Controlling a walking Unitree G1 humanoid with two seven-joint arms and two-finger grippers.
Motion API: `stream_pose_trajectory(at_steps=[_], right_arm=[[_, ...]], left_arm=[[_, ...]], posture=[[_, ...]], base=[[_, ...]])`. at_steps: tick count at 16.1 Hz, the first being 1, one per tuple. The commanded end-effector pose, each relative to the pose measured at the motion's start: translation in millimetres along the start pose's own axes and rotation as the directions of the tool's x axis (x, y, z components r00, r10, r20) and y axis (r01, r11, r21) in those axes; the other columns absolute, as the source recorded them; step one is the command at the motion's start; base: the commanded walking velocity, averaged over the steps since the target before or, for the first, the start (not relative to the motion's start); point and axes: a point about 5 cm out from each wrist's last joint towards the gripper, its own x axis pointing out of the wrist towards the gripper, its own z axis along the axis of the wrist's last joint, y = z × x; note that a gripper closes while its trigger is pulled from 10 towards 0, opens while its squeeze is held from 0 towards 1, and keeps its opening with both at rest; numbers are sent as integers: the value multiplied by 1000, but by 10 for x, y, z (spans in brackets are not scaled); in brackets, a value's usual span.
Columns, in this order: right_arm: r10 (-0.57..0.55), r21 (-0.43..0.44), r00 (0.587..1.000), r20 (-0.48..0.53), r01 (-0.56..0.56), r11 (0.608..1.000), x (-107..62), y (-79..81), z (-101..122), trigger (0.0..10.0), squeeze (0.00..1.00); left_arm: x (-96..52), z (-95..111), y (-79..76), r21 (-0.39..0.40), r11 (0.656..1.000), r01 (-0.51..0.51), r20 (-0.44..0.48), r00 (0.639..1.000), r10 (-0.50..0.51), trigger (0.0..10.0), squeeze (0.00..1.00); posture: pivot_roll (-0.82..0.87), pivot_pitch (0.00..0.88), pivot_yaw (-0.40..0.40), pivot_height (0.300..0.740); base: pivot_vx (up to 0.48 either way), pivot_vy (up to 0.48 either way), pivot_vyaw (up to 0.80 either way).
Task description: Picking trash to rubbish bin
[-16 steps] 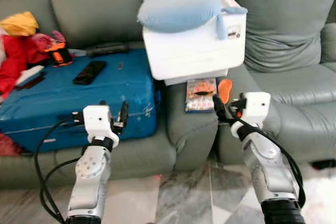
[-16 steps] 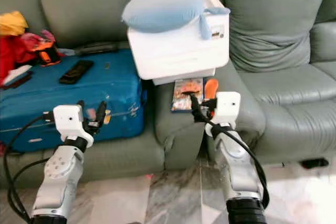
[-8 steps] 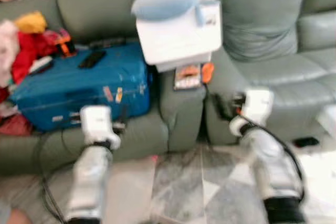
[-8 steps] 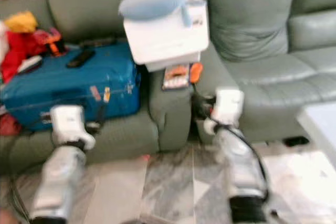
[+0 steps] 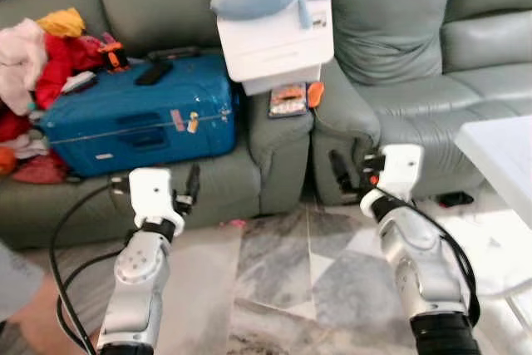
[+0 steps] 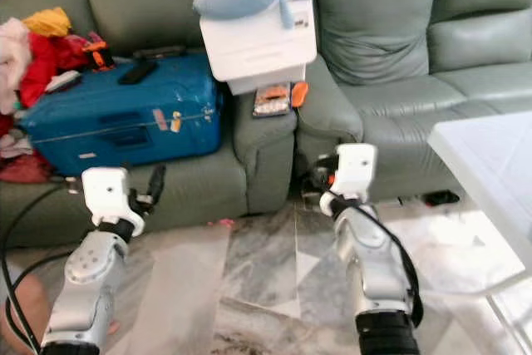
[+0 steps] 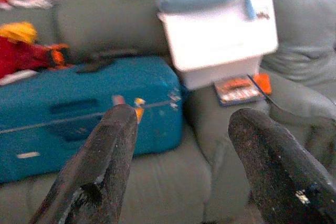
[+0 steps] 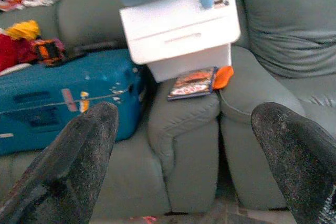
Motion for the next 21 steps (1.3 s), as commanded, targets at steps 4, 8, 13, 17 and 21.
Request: stream_pose_trajectory(at_steps=[4, 8, 13, 17, 21], right_arm=[[-11, -7, 1000, 19, 11, 1000, 52, -54, 67, 10000, 0], [-15, -10, 1000, 19, 15, 1000, 53, -72, 67, 10000, 0], [-7, -10, 1000, 15, 7, 1000, 17, -14, 36, 10000, 0], [-24, 0, 999, 24, 24, 1000, 23, -22, 56, 10000, 0], [-52, 8, 998, 36, 51, 999, 21, -55, 75, 10000, 0]], left_arm=[[75, 59, -13, -7, 1000, 24, 17, 1000, -24, 10000, 0], [163, 195, -118, -56, 996, 68, 76, 995, -63, 10000, 0], [143, 181, -131, -114, 992, 54, 67, 997, -46, 10000, 0], [180, 183, -150, -134, 990, 43, 62, 997, -35, 10000, 0], [194, 192, -136, -150, 988, 28, 56, 998, -20, 10000, 0]], posture=[[-25, 0, 113, 740], [-38, 0, 113, 740], [-37, 0, 103, 740], [-41, 0, 111, 740], [-42, 0, 123, 740]], base=[[0, 0, -114], [0, 0, -780], [0, 0, -771], [0, 0, -773], [0, 0, -773]])
